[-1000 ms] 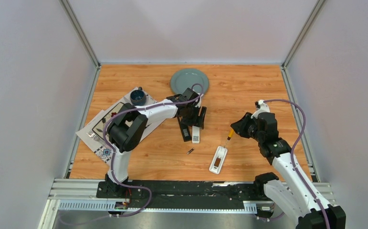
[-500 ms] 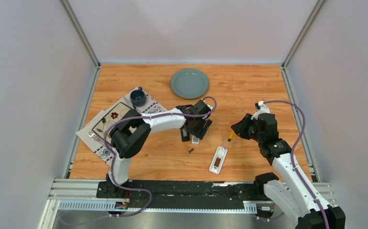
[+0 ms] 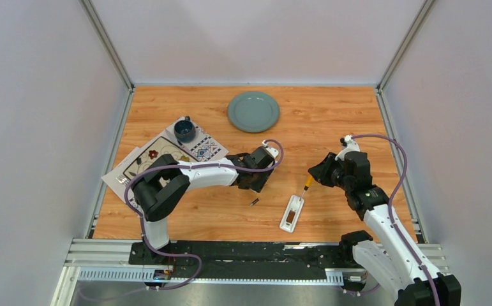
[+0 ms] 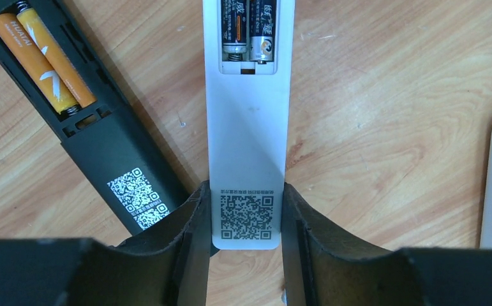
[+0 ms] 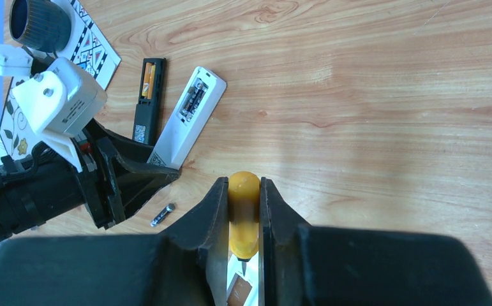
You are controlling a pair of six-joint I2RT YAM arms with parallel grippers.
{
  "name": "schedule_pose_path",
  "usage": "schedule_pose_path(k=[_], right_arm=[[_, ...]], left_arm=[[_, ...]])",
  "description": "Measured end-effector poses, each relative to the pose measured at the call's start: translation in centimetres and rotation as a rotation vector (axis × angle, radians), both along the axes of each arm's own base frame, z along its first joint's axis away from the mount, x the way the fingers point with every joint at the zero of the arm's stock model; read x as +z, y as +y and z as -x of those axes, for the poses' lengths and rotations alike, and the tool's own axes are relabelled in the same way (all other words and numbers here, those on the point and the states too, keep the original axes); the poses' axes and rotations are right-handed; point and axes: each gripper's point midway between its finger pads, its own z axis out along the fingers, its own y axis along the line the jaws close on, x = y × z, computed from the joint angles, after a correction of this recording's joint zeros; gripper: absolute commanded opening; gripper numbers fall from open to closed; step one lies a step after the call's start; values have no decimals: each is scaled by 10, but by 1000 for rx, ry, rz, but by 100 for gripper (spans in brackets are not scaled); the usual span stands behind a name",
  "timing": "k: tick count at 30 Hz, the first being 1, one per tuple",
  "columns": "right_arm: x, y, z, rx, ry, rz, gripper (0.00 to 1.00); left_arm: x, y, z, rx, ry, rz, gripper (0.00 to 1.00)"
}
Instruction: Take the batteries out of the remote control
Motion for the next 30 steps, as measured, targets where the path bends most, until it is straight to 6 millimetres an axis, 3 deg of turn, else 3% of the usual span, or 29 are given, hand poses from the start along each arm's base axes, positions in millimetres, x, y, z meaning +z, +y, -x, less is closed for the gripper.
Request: schedule_pose_path(k=[4, 10, 30], right_arm=[[0, 0, 0, 0, 0, -1, 0], [0, 0, 0, 1, 0, -1, 0], [-8, 14, -5, 55, 25, -21, 0]], left_arm=[[1, -1, 2, -32, -20, 18, 24], [1, -2, 6, -102, -34, 5, 16], [2, -12, 42, -299, -44, 64, 14]])
